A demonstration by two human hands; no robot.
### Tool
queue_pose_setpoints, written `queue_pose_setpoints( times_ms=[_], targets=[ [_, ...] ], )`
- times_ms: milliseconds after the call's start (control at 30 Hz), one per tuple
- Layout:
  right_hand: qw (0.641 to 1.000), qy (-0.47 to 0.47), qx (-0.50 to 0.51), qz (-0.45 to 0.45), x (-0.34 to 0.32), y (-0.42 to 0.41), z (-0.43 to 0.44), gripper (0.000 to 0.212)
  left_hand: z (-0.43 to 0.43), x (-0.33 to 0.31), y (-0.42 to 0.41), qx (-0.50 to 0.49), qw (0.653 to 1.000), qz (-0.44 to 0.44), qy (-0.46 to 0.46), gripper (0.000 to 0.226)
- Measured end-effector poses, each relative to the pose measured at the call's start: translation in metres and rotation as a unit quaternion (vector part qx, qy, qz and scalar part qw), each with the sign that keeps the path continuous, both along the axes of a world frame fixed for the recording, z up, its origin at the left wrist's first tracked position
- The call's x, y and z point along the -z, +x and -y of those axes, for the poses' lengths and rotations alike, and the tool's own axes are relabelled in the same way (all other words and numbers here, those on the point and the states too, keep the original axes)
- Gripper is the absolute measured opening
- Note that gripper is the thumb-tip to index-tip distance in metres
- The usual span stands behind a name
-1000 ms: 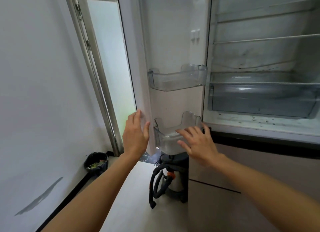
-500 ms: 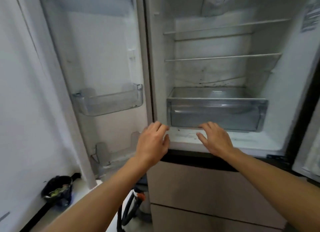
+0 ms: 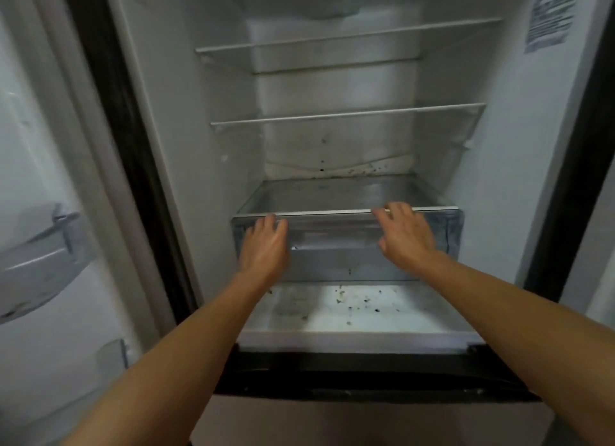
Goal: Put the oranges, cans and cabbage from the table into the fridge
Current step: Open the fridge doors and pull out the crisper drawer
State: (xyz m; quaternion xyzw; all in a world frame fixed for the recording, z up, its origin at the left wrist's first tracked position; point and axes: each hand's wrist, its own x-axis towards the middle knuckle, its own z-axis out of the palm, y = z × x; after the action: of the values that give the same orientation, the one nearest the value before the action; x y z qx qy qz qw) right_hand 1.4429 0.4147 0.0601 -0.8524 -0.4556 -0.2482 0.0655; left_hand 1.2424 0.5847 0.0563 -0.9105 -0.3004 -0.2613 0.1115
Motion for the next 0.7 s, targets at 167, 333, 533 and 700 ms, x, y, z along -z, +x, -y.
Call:
queue_pose_setpoints(
  times_ms=[167,333,533,700],
  targets=[
    [0.999,-0.014,0.036,0.016,0.007,0.05,-0.033,0.068,-0.055,-0.003,0.054,-0.024,0.998,-0.055,0.007,0.053],
    [0.997,0.047,0.024,0.052,0.023,0.071,-0.047,0.062,-0.079,0.014,0.075,0.002,0.999,0.002,0.038,0.04],
    [0.996,0.068,0.012,0.064,0.026,0.057,-0.04,0.06,-0.072,0.015,0.065,0.021,0.998,0.003,0.053,0.043],
    [0.993,0.087,0.013,0.082,0.02,0.029,-0.01,0.051,-0.039,0.006,0.033,0.013,0.999,0.008,0.045,0.03]
  ],
)
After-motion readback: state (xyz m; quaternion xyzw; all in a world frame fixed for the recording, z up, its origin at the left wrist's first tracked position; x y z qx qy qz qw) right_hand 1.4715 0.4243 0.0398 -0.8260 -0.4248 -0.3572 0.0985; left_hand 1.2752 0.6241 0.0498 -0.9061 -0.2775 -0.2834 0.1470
